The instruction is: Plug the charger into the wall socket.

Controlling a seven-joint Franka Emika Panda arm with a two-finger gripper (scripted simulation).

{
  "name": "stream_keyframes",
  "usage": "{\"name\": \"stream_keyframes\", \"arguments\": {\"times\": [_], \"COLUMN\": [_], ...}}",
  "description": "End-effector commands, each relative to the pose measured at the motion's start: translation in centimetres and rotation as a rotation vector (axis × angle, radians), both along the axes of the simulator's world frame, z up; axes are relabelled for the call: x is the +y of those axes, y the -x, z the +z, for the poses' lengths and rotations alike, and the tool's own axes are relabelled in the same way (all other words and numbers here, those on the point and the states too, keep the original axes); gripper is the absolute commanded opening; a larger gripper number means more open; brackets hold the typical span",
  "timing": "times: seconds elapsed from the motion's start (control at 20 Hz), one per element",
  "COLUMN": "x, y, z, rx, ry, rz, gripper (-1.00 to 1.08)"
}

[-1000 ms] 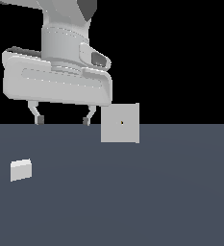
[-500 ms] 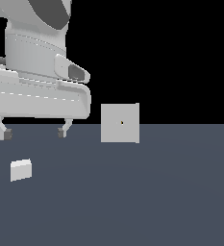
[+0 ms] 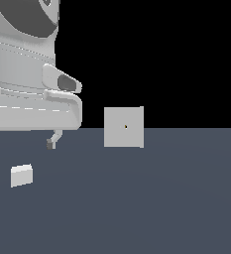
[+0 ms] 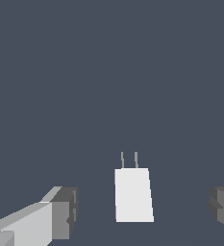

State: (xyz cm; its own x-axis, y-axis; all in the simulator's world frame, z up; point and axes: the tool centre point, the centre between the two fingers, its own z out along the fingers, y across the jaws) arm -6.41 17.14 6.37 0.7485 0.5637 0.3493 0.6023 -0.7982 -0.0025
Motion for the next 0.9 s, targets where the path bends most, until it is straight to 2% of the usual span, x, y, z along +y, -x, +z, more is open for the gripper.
{"name": "stream_keyframes", "arguments": {"times": [0.0,0.35,0.85], "x": [0.2,0.1,0.1], "y": [0.1,0.1,0.2], "z": [-0.1,-0.8,-4.6], "rx": [-0.005,-0.003,-0.005], "ry": [-0.001,0.000,0.001], "rz": [0.008,0.006,0.009], "gripper": [1.00,1.00,1.00]}}
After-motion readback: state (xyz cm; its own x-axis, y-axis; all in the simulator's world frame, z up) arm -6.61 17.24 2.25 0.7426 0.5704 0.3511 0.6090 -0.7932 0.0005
